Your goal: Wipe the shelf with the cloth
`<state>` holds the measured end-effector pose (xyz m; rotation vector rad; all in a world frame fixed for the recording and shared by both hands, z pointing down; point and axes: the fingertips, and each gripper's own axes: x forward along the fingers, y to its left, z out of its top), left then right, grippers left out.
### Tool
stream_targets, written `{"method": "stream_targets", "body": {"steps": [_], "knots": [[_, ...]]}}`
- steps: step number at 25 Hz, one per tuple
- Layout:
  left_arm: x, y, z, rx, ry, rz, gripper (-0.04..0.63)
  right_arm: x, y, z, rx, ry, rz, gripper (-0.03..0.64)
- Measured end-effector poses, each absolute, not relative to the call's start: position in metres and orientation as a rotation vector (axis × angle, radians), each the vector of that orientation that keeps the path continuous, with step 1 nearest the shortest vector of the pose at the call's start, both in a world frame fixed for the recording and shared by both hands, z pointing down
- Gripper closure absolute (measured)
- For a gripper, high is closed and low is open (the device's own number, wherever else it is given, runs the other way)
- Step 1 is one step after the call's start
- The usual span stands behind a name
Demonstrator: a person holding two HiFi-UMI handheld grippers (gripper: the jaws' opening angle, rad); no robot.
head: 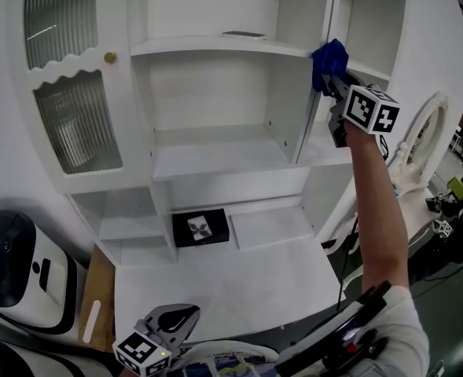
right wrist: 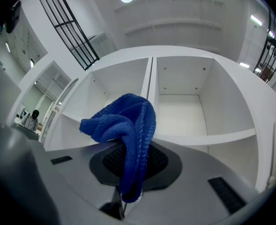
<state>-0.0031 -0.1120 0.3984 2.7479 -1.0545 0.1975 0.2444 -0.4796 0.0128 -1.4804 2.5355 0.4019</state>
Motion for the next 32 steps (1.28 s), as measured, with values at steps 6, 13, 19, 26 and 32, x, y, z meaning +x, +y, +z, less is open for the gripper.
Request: {"method": "stream_targets", "body": {"steps": [6, 13, 19, 26, 32], "knots": [[-0.013, -0.11, 0.401, 2.78, -1.053, 0.218, 0.592, 0.238, -0.479, 0.005, -1.493, 2.521, 0.411, 0.549], [-0.023, -0.1, 0.4, 2.777, -1.075, 0.21, 0.592, 0.215, -0.469, -0.002, -1.477, 2.523, 0.425, 0.549], [-0.04, -0.089, 0.4, 2.757, -1.118, 0.197, 0.592, 0.19, -0.465, -0.004, -1.442, 2.536, 0.413, 0.549], [-0.058, -0.072, 0.4, 2.752, -1.158, 0.187, 0.592, 0.149, -0.453, -0.004, -1.372, 2.562, 0.402, 0.549], [-0.08, -0.06, 0.399, 2.724, -1.208, 0.17, 0.592, 0.114, -0.448, -0.006, -1.342, 2.573, 0.403, 0.549]]}}
